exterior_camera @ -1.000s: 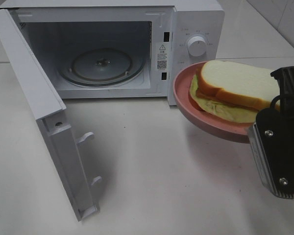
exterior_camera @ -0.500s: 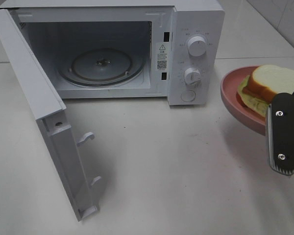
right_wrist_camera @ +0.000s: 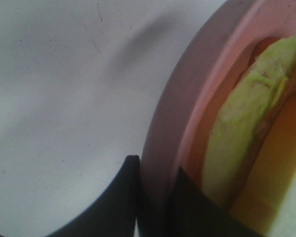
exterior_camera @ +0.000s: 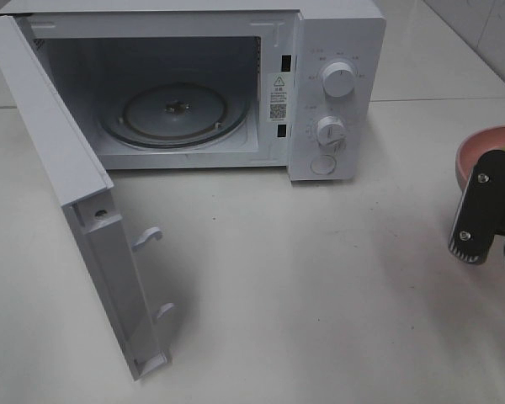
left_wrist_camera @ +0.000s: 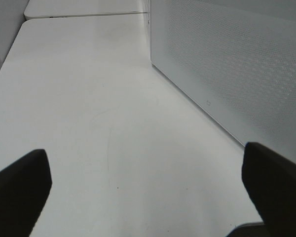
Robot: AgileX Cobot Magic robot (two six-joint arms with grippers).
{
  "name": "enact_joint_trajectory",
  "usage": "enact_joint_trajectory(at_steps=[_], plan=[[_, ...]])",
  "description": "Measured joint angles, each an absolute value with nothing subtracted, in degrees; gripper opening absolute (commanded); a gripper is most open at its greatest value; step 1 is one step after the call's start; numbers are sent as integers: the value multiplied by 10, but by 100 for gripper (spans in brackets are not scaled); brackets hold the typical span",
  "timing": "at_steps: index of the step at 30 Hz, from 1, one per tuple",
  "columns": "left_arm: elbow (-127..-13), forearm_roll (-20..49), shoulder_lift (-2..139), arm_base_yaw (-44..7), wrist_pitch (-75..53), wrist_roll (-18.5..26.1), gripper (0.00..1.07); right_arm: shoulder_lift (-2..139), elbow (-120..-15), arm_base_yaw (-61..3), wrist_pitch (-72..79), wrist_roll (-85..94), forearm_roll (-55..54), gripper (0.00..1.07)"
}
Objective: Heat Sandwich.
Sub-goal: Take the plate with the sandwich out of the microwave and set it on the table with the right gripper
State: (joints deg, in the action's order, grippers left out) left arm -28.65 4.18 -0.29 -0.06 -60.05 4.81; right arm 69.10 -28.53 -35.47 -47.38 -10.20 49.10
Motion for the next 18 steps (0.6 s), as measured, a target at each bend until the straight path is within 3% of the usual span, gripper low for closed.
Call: enact_joint_trajectory(at_steps=[18], plan=[[-286,42,-3,-1,-600,48,98,920,-414,-355,-544,-452,509,2]])
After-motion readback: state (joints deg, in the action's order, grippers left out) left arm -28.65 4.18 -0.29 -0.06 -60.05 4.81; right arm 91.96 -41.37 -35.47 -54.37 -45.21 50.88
